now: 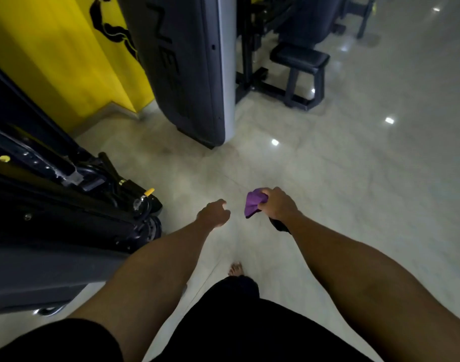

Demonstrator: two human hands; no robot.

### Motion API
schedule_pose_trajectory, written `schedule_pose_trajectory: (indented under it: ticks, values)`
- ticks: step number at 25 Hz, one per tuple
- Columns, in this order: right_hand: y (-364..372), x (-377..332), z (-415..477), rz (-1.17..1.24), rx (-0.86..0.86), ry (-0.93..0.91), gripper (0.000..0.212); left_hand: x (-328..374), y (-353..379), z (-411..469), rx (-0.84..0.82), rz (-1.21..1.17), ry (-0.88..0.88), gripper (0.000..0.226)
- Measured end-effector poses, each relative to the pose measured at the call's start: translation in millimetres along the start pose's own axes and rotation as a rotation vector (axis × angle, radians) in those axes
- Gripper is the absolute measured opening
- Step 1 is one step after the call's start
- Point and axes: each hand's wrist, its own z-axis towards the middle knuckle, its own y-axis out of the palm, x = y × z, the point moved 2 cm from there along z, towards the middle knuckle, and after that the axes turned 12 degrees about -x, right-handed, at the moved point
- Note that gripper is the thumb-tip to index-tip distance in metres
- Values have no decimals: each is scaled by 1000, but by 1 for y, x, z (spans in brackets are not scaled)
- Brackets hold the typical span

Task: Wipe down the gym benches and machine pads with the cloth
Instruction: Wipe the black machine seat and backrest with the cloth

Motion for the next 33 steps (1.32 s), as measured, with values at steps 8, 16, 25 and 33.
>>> schedule_pose_trajectory:
  ticks: [8, 16, 25, 33]
  values:
    - [-77, -99, 134, -142, -86, -182, 44, -12, -109, 72, 58, -172, -124, 52]
    - [-117, -198, 267, -360, -264, -391, 43, -46, -184, 142, 183, -431, -355, 51]
    - [-122, -332, 354, -540, -421, -729, 51, -88, -230, 164, 290, -699, -677, 55]
    - [-71, -449, 405, -753, -540, -927, 48, -145, -275, 172, 432, -977, -812, 50]
